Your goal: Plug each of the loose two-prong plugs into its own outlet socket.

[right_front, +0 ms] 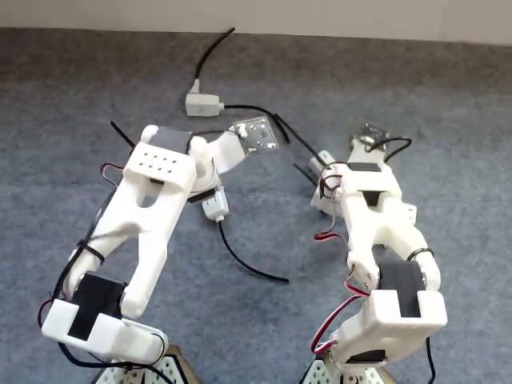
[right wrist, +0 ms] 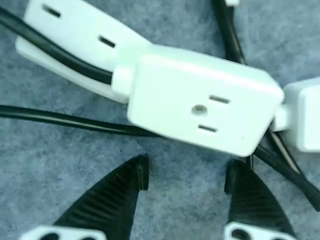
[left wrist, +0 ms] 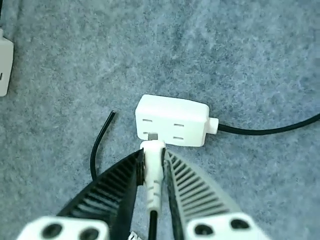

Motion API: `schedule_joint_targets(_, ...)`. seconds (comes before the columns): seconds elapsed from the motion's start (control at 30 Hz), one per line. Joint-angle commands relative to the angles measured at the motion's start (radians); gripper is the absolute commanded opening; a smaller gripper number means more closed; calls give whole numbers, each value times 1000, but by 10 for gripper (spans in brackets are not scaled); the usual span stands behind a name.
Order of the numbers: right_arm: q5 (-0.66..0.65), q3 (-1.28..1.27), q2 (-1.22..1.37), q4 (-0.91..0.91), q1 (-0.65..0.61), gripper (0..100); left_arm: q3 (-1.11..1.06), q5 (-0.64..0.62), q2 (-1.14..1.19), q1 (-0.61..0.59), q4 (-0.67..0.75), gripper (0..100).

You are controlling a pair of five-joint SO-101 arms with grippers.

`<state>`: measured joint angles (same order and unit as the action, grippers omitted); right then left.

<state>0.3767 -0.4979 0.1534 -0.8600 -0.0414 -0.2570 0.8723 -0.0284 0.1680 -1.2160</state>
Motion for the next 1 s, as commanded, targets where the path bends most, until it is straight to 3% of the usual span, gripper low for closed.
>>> schedule_joint_targets(0.0,11,-2,10,36,24,246,-58,2,-7,19,100,7)
schedule_joint_targets(0.43,11,-2,10,36,24,246,-101,-32,-7,21,232,7)
schedule_joint_targets(0.97,11,-8,10,70,24,246,-97,-6,96,18,216,7)
